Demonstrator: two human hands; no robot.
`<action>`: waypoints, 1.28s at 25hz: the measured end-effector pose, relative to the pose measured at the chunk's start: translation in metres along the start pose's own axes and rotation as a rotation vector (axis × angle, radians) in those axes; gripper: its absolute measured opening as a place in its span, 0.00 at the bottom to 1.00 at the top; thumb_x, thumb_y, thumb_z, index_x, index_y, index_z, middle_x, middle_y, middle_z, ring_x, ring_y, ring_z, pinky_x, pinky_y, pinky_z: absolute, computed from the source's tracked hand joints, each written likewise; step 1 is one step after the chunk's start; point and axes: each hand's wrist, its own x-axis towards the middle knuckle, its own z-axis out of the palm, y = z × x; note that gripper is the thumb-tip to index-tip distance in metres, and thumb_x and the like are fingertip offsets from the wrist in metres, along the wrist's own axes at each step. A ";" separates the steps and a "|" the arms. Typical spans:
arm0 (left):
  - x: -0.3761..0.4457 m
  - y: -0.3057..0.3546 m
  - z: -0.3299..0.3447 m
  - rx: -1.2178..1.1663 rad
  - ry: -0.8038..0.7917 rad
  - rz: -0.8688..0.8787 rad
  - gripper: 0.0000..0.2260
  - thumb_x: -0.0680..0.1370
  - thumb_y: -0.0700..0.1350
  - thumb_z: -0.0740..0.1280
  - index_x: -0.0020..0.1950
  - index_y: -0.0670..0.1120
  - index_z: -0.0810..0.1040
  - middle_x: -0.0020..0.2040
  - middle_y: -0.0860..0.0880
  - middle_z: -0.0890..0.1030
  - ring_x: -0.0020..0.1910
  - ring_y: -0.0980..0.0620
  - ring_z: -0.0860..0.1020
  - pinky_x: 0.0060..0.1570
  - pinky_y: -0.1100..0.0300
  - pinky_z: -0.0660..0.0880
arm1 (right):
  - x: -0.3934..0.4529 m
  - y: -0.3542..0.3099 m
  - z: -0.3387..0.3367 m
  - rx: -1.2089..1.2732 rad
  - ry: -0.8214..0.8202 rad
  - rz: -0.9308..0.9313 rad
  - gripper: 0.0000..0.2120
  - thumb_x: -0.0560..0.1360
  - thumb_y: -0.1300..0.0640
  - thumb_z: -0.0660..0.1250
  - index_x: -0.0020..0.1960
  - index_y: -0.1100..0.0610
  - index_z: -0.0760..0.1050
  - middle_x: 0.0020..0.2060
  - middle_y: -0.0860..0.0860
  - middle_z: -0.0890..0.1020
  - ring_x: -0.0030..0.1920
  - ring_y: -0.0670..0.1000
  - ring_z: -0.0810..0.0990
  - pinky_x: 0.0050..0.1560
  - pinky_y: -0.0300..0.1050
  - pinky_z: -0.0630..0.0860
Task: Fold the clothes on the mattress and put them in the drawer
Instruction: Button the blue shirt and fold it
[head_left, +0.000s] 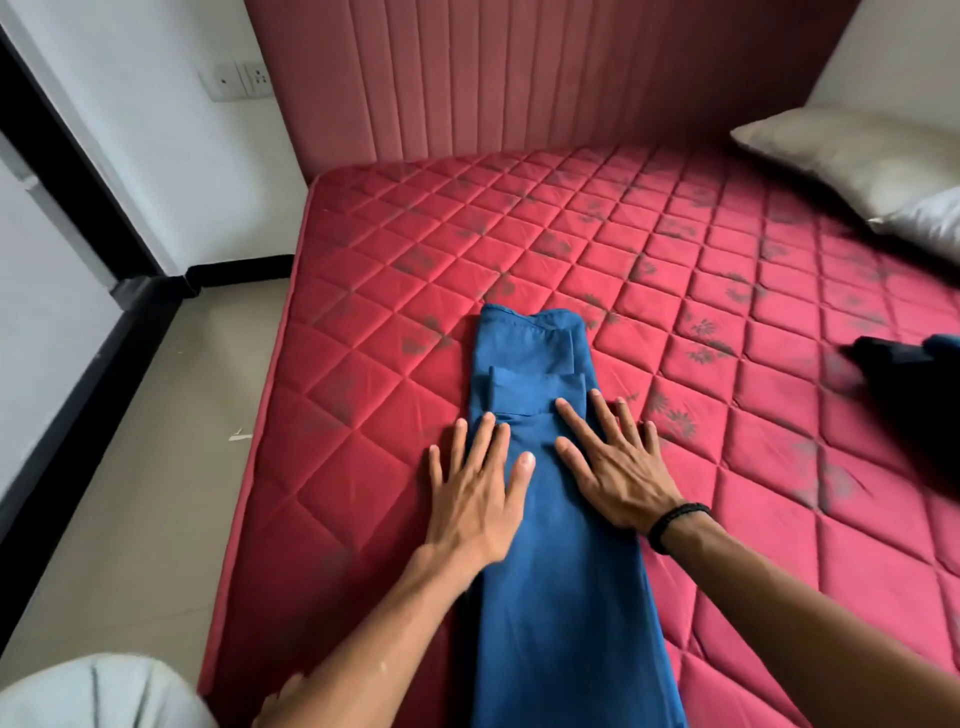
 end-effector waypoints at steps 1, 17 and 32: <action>0.021 -0.004 -0.001 0.007 -0.006 -0.035 0.40 0.77 0.72 0.33 0.84 0.56 0.54 0.85 0.54 0.49 0.84 0.48 0.45 0.79 0.39 0.43 | 0.012 0.001 -0.001 0.008 0.001 0.015 0.31 0.78 0.27 0.36 0.80 0.30 0.38 0.84 0.50 0.41 0.83 0.59 0.42 0.79 0.67 0.45; 0.189 -0.002 -0.050 -1.186 -0.173 -0.604 0.07 0.70 0.40 0.81 0.42 0.43 0.83 0.41 0.45 0.86 0.34 0.51 0.83 0.42 0.58 0.83 | 0.172 0.002 -0.056 1.094 0.044 0.532 0.39 0.65 0.72 0.79 0.73 0.61 0.68 0.58 0.60 0.81 0.56 0.61 0.83 0.60 0.61 0.81; 0.058 0.016 -0.146 -0.845 -0.212 -0.038 0.27 0.62 0.46 0.84 0.60 0.46 0.84 0.55 0.49 0.87 0.57 0.48 0.85 0.61 0.51 0.80 | 0.005 -0.009 -0.147 0.765 0.080 -0.069 0.26 0.65 0.76 0.76 0.60 0.61 0.80 0.50 0.55 0.86 0.44 0.44 0.83 0.46 0.40 0.81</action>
